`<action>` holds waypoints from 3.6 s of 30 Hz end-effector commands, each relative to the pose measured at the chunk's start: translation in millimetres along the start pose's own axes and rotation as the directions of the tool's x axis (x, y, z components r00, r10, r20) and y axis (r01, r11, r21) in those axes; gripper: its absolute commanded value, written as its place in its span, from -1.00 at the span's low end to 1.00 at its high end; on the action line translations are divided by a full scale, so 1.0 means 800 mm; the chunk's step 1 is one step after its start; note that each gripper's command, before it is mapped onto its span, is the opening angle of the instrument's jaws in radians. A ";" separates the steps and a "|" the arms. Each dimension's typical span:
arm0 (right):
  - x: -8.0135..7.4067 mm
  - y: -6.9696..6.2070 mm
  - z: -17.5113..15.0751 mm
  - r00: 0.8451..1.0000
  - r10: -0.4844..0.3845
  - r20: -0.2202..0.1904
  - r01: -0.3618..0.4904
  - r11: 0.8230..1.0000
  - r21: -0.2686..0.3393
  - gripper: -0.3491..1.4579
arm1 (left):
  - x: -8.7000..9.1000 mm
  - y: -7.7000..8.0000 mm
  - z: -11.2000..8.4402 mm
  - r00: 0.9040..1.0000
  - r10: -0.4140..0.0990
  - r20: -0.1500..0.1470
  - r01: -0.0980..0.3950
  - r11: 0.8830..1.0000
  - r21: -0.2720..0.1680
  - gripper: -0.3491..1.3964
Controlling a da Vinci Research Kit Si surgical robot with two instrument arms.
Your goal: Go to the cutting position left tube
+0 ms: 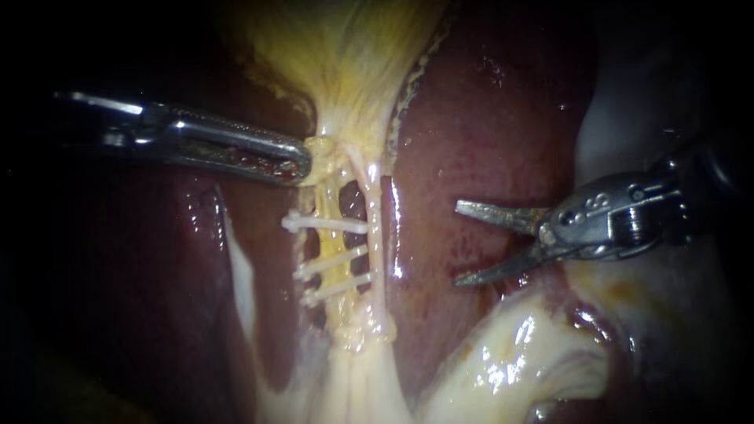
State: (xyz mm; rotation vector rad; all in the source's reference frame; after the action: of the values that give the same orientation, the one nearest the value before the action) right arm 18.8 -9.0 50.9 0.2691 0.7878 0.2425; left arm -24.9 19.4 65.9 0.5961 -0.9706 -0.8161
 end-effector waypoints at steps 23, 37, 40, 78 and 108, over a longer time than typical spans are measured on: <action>-0.0001 -0.0001 0.0000 1.000 0.000 -0.001 0.000 1.000 0.006 0.99 | -0.0003 -0.0002 -0.0013 1.000 -0.001 -0.002 0.001 1.000 0.005 -1.00; 0.0000 -0.0001 0.0000 1.000 -0.001 -0.001 0.001 1.000 0.006 0.99 | -0.0031 -0.0016 -0.0085 1.000 -0.016 0.003 0.016 1.000 -0.015 -1.00; 0.0000 -0.0001 0.0000 1.000 0.000 -0.001 0.000 1.000 0.006 0.99 | -0.0032 -0.0018 -0.0088 1.000 -0.016 0.003 0.016 1.000 -0.014 -1.00; 0.0057 -0.0004 0.0105 0.950 0.313 -0.011 -0.288 0.888 0.359 0.86 | -0.0028 -0.0018 -0.0084 1.000 -0.015 0.007 0.015 1.000 -0.016 -1.00; 0.0036 0.0024 0.0184 0.940 0.341 0.027 -0.319 0.845 0.428 0.80 | -0.0027 -0.0019 -0.0082 1.000 -0.015 0.007 0.015 1.000 -0.017 -1.00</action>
State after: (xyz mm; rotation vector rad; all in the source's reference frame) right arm 31.3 -8.4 59.6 0.8392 0.8432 0.4008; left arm -20.3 20.8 60.7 0.5864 -0.9654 -0.8394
